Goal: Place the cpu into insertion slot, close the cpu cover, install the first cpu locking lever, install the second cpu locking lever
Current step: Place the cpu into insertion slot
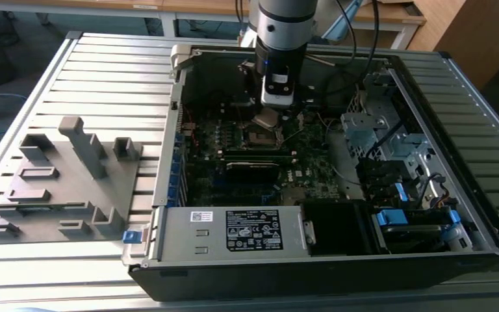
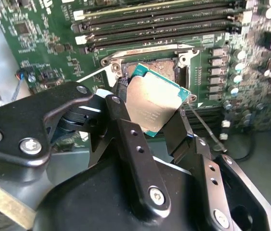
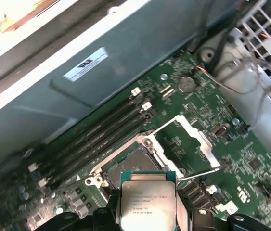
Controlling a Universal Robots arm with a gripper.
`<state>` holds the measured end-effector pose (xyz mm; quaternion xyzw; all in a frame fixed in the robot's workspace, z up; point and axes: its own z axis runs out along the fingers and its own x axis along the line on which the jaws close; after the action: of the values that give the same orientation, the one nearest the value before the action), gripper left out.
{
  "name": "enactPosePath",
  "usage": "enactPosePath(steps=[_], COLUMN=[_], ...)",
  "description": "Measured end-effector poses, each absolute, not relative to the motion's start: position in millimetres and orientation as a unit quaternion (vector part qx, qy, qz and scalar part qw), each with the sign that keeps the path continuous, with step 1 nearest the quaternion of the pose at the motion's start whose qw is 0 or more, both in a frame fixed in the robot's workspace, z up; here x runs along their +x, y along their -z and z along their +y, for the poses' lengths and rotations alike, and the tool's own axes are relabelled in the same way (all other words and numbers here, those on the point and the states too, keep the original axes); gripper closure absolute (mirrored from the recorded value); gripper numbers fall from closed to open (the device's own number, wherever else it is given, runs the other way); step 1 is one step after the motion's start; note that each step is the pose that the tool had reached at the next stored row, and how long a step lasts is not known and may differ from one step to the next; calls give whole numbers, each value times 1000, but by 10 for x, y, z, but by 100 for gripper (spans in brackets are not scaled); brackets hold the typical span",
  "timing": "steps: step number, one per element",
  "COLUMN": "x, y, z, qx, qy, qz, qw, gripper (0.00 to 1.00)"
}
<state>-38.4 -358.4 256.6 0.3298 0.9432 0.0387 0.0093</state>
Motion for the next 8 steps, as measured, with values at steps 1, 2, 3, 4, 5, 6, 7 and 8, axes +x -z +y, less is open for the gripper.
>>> enactPosePath(steps=[1, 2, 3, 4, 5, 6, 7, 8], x=[-384, -384, -384, -384, -384, -384, -384, -384], y=[-2565, -2564, -2563, -2562, -2561, -2560, -2559, -2559], z=[-3584, -3584, -3584, -3584, -3584, -3584, -3584, -3584], qx=[338, 347, 355, 364, 373, 381, 389, 393], qy=[-39, -39, -38, -38, -38, -38, -38, -38], qz=[940, 937, 934, 931, 927, 924, 920, 919], qw=[10, 10, 10, 11, 11, 11, 12, 12], gripper=[46, 46, 46, 46, 46, 46, 46, 46])
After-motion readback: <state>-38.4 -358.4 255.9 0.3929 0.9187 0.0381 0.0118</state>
